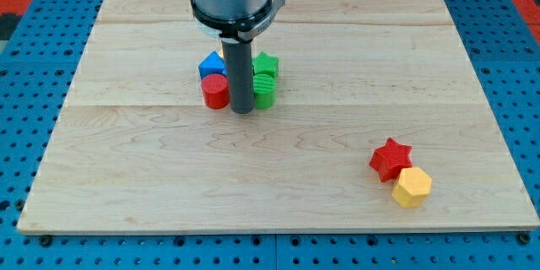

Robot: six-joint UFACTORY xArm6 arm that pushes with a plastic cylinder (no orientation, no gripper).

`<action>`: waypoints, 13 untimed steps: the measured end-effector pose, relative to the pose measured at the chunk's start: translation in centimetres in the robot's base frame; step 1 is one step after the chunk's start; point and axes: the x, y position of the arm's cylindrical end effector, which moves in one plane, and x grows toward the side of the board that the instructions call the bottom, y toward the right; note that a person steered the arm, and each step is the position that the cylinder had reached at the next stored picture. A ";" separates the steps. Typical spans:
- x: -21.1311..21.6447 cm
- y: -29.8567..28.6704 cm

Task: Separate the green star from the group of blocks

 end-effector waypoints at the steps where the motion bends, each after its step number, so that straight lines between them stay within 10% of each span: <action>1: 0.1 0.0; 5: -0.3 -0.6; 10: -3.0 12.5; 13: -7.5 0.1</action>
